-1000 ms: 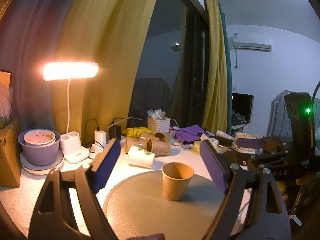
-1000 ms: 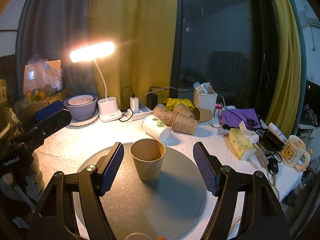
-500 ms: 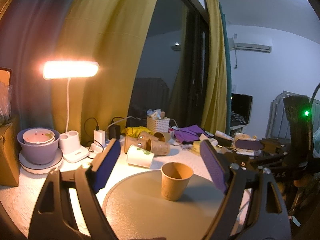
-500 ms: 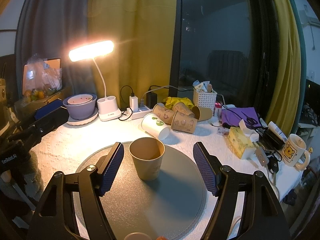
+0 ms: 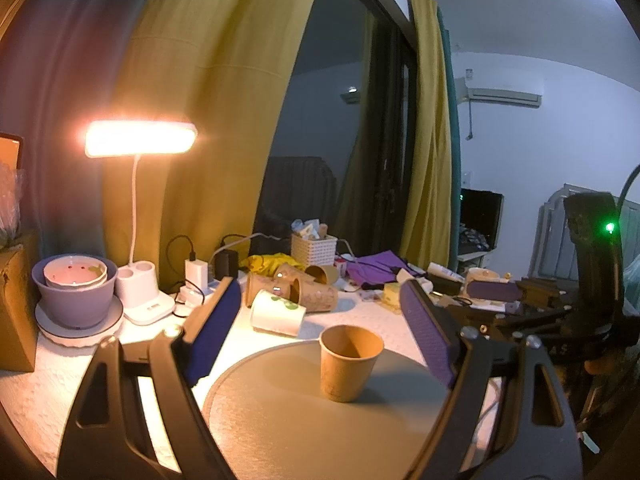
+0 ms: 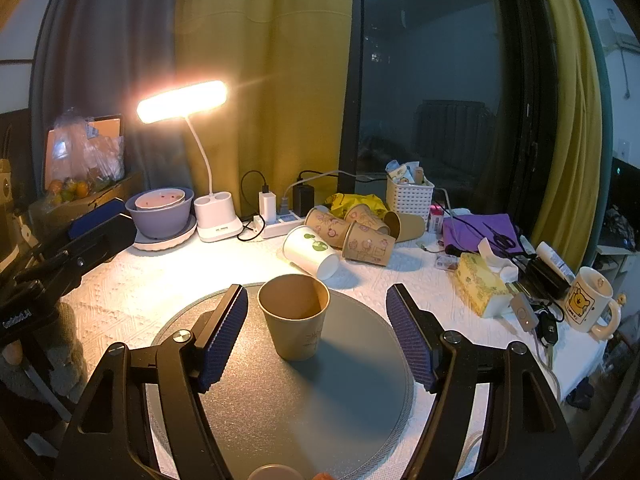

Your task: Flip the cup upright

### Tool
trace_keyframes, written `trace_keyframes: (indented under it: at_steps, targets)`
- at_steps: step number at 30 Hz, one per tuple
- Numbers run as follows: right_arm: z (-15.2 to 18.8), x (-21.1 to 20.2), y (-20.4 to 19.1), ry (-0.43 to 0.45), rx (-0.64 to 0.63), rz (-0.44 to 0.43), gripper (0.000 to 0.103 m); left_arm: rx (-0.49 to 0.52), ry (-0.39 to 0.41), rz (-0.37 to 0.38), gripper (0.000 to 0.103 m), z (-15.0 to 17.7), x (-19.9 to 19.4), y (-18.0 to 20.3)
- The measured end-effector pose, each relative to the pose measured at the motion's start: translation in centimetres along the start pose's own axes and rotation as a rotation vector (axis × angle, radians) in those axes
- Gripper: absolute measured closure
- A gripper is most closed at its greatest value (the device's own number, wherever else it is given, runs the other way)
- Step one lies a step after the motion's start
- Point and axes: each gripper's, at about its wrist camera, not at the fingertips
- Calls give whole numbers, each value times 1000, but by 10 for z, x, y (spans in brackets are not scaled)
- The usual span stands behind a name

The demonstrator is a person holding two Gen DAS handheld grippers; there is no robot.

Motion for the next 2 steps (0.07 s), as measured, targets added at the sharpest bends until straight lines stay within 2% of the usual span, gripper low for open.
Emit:
trace_keyframes:
  at_steps: [2]
  targets:
    - [0, 0, 0, 0, -1, -1, 28, -8, 1, 17, 20, -1, 0, 0]
Point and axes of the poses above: each gripper's, at about its wrist camera, not at the fingertips, and x roughly the way its jaws point, y to its right, z to its underside, and after that the axes turned 11 degrees about x, right-handed
